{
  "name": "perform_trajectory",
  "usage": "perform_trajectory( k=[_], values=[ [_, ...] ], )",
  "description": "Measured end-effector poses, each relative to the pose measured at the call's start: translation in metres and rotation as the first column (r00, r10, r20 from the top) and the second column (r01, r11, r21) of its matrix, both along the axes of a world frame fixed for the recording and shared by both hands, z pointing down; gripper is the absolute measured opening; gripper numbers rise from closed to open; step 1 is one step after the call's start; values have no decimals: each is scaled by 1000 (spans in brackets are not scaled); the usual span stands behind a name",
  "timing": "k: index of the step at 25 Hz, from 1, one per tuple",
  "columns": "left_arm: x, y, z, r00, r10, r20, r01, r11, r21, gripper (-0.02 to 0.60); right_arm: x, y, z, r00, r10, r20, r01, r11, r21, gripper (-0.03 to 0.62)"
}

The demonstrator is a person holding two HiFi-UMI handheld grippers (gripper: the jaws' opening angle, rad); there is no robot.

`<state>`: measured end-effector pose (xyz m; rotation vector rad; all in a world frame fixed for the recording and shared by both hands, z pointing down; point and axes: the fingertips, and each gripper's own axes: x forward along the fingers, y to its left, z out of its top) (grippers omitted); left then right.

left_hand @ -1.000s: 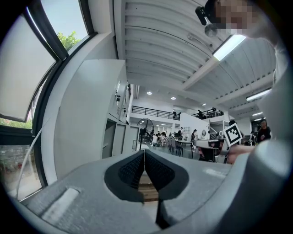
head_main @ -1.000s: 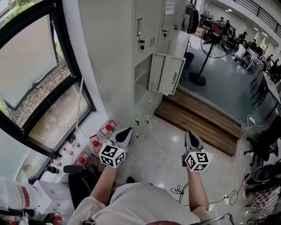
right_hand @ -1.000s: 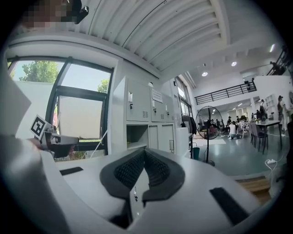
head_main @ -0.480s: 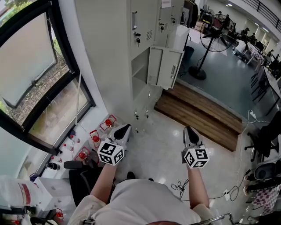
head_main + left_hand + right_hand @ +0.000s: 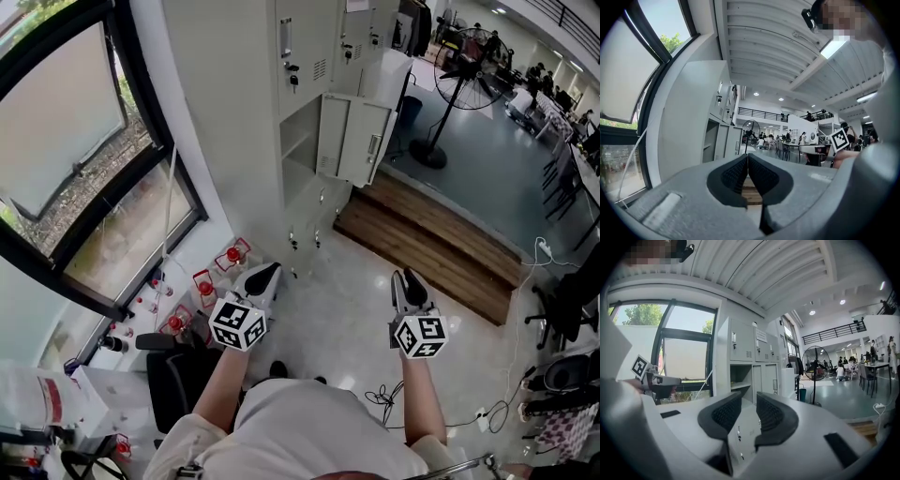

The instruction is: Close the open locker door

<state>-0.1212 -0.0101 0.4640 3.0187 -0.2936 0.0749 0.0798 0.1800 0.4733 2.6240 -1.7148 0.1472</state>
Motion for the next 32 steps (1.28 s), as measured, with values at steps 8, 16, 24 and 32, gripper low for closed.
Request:
perform_trajectory(
  k=[8,16,24,32],
  values=[
    [13,21,9,1000,-22,-2,22,1000,-11,15,15,19,10,1000,-23,4,23,1000,-20,95],
    [13,31,27,998,-55,19,55,998,-32,15,27,21,23,998,-52,18,52,998,-37,100],
    [29,-2,28,997,-77,17,77,997,-19,15,44,-17,28,997,-73,23,74,996,-39,100],
    [66,-59,25,997,-72,13,72,997,-11,15,80,-73,26,998,-64,24,64,997,-33,100]
  ],
)
